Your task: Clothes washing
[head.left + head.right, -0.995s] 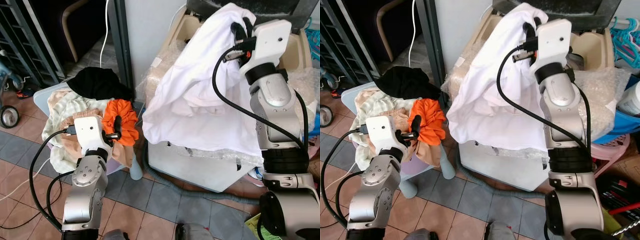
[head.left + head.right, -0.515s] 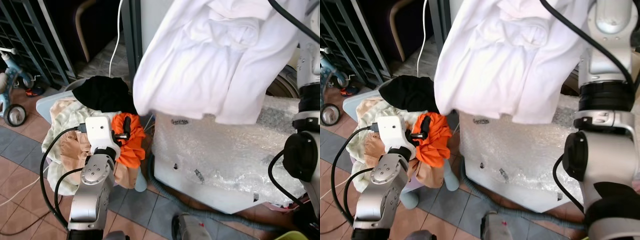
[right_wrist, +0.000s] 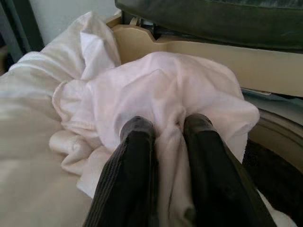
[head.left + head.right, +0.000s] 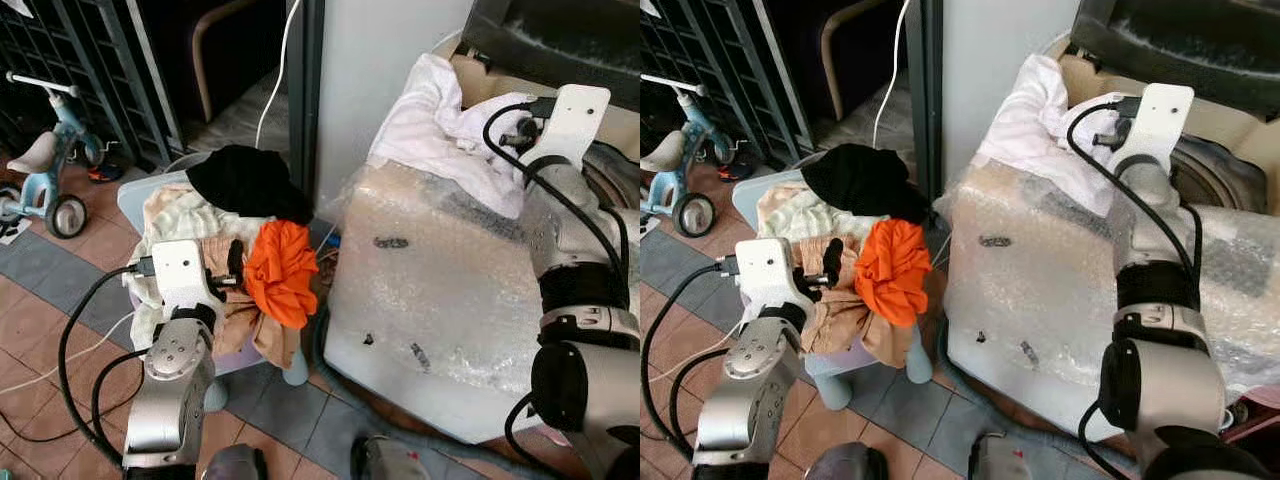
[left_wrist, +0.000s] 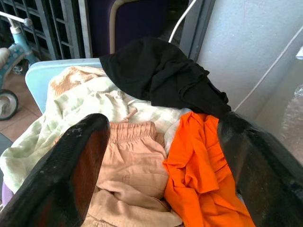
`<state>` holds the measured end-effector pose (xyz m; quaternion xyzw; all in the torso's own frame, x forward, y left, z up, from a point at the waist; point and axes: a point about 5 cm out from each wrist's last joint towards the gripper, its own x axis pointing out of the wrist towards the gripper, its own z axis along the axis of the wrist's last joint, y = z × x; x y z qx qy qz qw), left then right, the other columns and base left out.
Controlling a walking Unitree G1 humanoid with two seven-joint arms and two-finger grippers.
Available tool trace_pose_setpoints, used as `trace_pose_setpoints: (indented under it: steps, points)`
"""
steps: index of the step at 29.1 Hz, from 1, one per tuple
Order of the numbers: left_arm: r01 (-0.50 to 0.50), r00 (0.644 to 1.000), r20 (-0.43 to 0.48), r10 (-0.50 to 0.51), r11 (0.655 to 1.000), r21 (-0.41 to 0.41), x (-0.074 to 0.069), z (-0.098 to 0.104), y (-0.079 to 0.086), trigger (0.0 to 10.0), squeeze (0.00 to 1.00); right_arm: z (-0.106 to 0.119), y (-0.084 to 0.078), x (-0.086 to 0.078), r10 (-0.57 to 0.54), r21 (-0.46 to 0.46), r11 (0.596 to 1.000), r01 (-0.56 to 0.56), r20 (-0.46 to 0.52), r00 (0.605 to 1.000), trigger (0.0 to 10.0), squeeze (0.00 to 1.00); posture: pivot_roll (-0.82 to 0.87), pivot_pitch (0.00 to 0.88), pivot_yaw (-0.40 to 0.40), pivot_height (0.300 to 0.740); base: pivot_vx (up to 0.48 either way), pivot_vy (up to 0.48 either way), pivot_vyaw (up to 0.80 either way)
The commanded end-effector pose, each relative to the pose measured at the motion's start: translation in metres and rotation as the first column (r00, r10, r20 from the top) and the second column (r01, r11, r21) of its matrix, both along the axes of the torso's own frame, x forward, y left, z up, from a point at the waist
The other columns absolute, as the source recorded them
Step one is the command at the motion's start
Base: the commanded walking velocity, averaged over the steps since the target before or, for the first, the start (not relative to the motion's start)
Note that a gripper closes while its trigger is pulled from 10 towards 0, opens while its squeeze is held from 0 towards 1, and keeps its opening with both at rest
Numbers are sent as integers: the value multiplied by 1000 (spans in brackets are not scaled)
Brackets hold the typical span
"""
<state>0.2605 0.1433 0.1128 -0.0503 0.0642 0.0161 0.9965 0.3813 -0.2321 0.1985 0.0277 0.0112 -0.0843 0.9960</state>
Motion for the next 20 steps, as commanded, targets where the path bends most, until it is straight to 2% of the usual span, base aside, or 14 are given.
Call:
trace_pose_setpoints:
  steps: [1,2,3,4,5,6,7,8,10,12,14,15,16,20]
  points:
    - [15,1000,-13,-16,1000,-5,2,-1,-4,10000,0,28,14,-4,112,-22,994,-110,180,977,10000,1000,-20,97,-16,740,0,0,0]
    - [15,1000,-14,-15,1000,-5,2,-1,-3,10000,0,41,21,-7,162,-73,986,-148,253,954,10000,1000,-20,95,-16,740,0,0,0]
    - [15,1000,-14,-15,1000,-5,2,-1,-3,10000,0,41,21,-7,162,-73,986,-148,253,954,10000,1000,-20,95,-16,740,0,0,0]
    - [12,1000,-15,-12,1000,-5,2,-1,-3,10000,0,52,29,-11,222,-108,974,-197,315,923,10000,1000,-21,93,-17,740,0,0,0]
    - [8,1000,-16,-9,1000,-5,3,-1,-2,10000,0,64,46,-17,349,-128,937,-325,368,862,10000,1000,-23,88,-18,740,0,0,0]
    - [8,1000,-16,-9,1000,-5,3,-1,-2,10000,0,64,46,-17,349,-128,937,-325,368,862,10000,1000,-23,88,-18,740,0,0,0]
    - [8,1000,-16,-8,1000,-5,3,-1,-2,10000,0,66,53,-18,398,-130,917,-378,376,837,10000,1000,-23,87,-19,740,0,0,0]
    - [11,1000,-12,-11,1000,-3,4,-1,-3,10000,0,62,65,-21,491,-130,869,-477,342,802,10000,1000,-21,86,-19,740,0,0,0]
    - [13,1000,-9,-13,1000,-3,4,0,-4,10000,0,58,71,-23,528,-130,847,-516,318,787,10000,1000,-19,85,-19,740,0,0,0]
    - [14,1000,-5,-14,1000,3,4,0,-4,10000,0,38,85,-29,638,-148,770,-621,201,744,10000,1000,-16,84,-19,740,0,0,0]
    - [10,1000,-6,-10,1000,3,4,0,-4,10000,0,20,88,-31,654,-203,751,-629,96,750,10000,1000,-16,85,-18,740,0,0,0]
    - [8,1000,-7,-8,1000,4,4,0,-3,10000,0,13,85,-30,633,-215,765,-607,72,771,10000,1000,-14,86,-19,740,0,0,0]
    - [8,1000,-7,-8,1000,4,4,0,-3,10000,0,13,85,-30,633,-215,765,-607,72,771,10000,1000,-14,86,-19,740,0,0,0]
    - [7,1000,-12,-7,1000,5,3,-1,-2,10000,0,8,77,-30,552,-208,824,-527,90,829,10000,1000,-16,86,-15,740,0,0,0]
